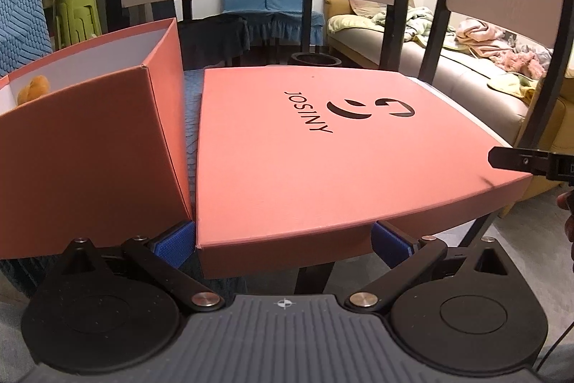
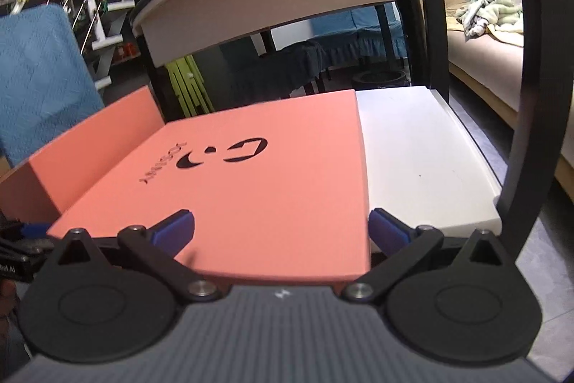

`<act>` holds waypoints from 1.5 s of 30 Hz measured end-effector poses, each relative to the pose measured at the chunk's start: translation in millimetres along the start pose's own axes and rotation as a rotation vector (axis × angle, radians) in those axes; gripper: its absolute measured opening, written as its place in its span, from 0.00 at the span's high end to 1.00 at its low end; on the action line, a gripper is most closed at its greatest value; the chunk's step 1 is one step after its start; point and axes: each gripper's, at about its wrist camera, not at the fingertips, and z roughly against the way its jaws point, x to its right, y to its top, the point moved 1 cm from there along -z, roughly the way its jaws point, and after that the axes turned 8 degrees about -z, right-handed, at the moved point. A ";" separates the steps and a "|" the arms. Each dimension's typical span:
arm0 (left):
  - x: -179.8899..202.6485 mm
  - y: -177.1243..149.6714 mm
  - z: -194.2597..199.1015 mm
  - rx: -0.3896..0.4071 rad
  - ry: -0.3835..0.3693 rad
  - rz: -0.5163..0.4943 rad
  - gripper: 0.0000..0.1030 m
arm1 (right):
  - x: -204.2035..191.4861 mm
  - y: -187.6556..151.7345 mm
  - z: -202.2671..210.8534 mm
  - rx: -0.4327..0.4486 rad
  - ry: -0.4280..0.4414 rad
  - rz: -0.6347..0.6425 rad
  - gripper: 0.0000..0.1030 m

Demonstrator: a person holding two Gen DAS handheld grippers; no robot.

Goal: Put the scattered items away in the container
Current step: 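Close the right gripper on the edge of the pink lid and lift it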

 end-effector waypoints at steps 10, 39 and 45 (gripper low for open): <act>0.6 -10.3 8.1 -0.006 -0.057 -0.002 0.00 | -5.0 -10.0 25.0 -0.008 -0.006 -0.053 0.00; -83.9 3.4 -32.8 -0.074 -0.289 0.507 0.23 | 47.1 -2.5 0.7 -0.007 0.112 -0.533 0.39; -85.1 22.3 -15.1 -0.038 -0.286 0.477 0.23 | 35.3 7.4 20.4 0.053 0.132 -0.505 0.39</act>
